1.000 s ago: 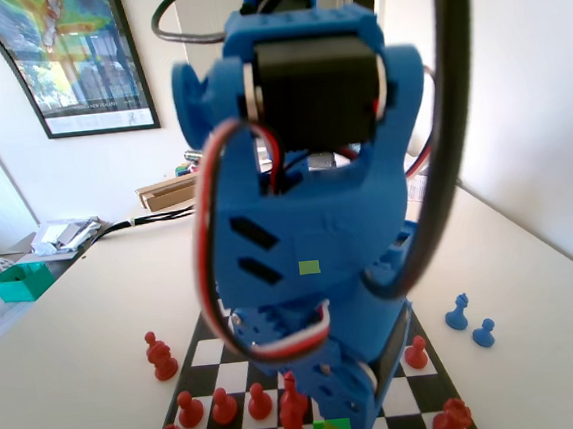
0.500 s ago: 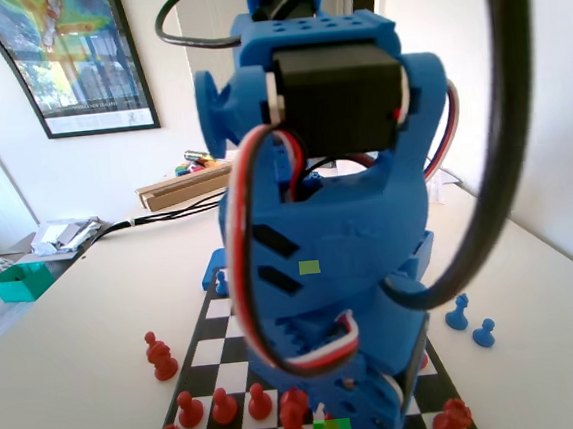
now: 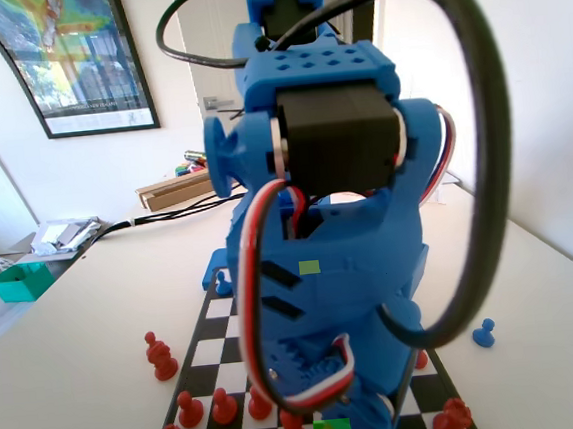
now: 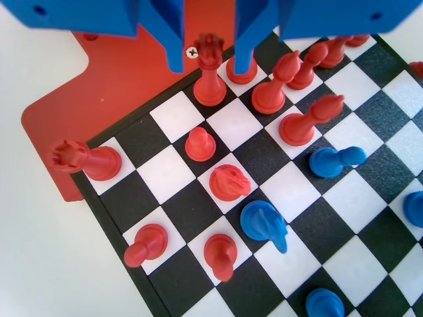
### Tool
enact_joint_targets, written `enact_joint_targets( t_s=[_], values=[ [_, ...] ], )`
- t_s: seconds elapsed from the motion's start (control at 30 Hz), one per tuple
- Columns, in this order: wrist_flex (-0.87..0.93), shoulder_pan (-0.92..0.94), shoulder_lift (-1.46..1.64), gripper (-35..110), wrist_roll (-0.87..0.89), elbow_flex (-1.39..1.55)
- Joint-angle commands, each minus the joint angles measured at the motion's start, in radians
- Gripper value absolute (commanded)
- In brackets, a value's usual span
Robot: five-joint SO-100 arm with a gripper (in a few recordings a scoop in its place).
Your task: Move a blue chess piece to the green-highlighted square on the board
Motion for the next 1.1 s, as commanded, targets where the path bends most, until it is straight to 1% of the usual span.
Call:
enact_joint_targets(
  t_s=[0.0, 1.07],
  values=[
    [-0.005, -0.003, 0.032, 14, -0.018, -0.051],
    [-0.015, 0.005, 0.009, 13, -0.023, -0.08]
  ],
)
